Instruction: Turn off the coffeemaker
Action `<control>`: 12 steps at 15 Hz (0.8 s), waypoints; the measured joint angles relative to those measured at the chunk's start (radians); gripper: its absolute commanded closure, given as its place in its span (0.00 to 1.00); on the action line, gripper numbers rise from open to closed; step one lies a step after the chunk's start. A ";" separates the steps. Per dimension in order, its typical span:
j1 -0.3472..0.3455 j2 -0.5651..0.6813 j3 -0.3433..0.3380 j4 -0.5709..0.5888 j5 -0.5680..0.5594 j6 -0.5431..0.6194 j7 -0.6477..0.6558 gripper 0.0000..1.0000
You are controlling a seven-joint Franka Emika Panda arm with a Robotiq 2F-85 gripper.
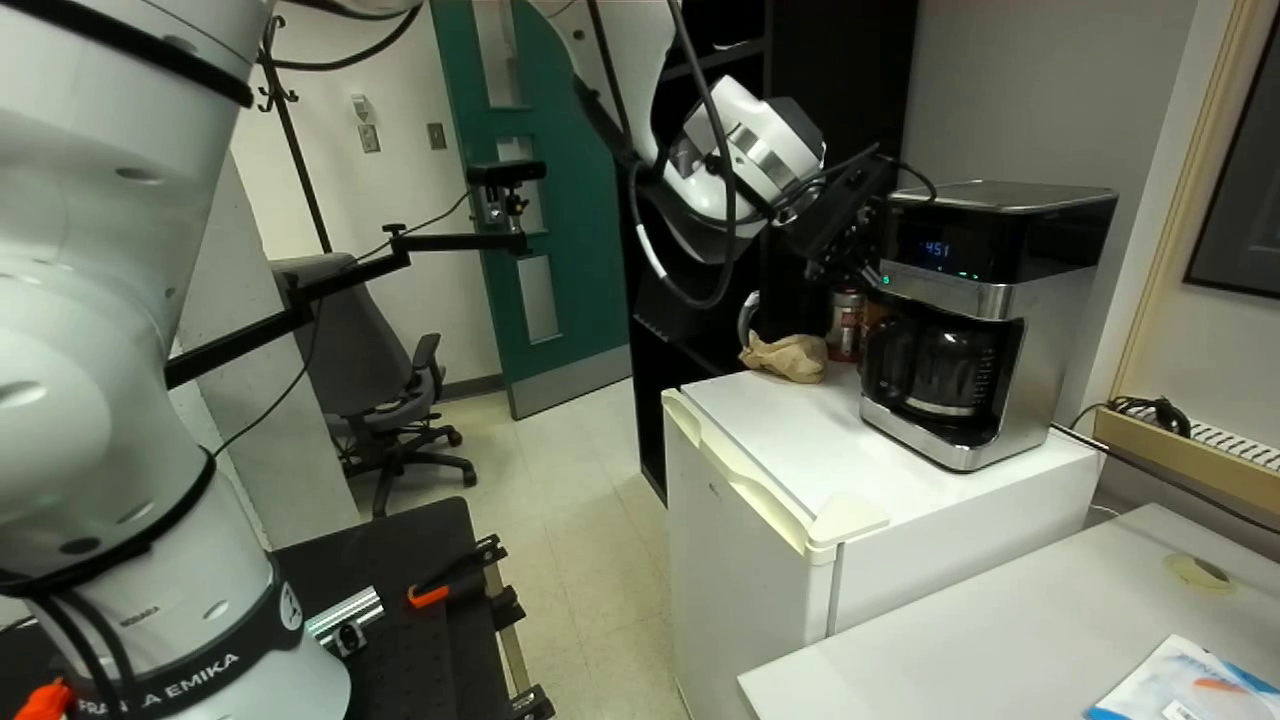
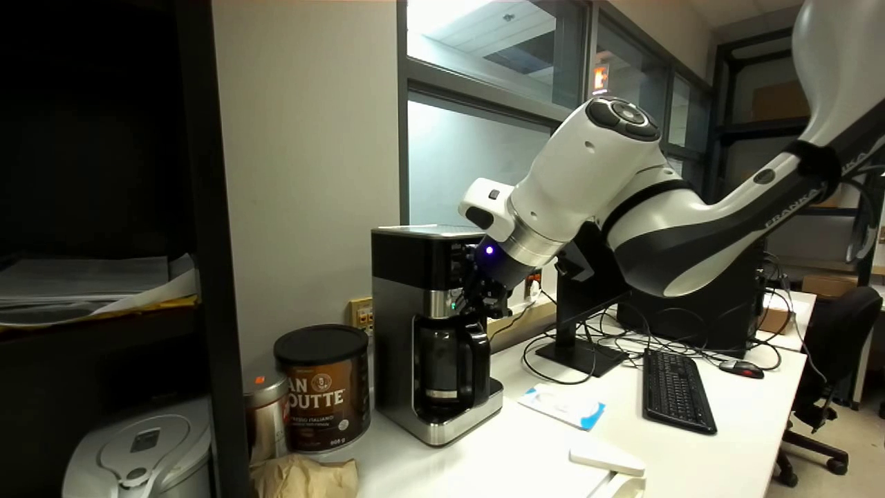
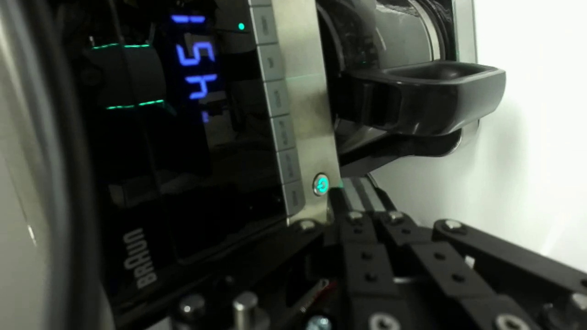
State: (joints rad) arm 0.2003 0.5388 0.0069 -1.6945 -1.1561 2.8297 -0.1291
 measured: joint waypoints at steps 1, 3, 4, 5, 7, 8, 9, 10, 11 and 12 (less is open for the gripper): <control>0.004 0.002 -0.007 0.007 -0.026 0.005 0.021 1.00; 0.011 0.005 -0.019 0.017 -0.072 0.009 0.058 1.00; 0.014 0.006 -0.024 0.019 -0.092 0.010 0.074 1.00; 0.015 0.006 -0.026 0.019 -0.109 0.010 0.086 1.00; 0.015 0.008 -0.029 0.019 -0.137 0.010 0.109 1.00; 0.015 0.010 -0.029 0.019 -0.148 0.010 0.116 1.00; 0.015 0.012 -0.029 0.019 -0.156 0.010 0.123 1.00; 0.015 0.013 -0.029 0.019 -0.164 0.010 0.130 1.00; 0.015 0.014 -0.029 0.019 -0.170 0.010 0.135 1.00; 0.015 0.015 -0.029 0.019 -0.174 0.010 0.140 1.00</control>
State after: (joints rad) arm 0.2150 0.5534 -0.0223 -1.6755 -1.3301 2.8393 0.0113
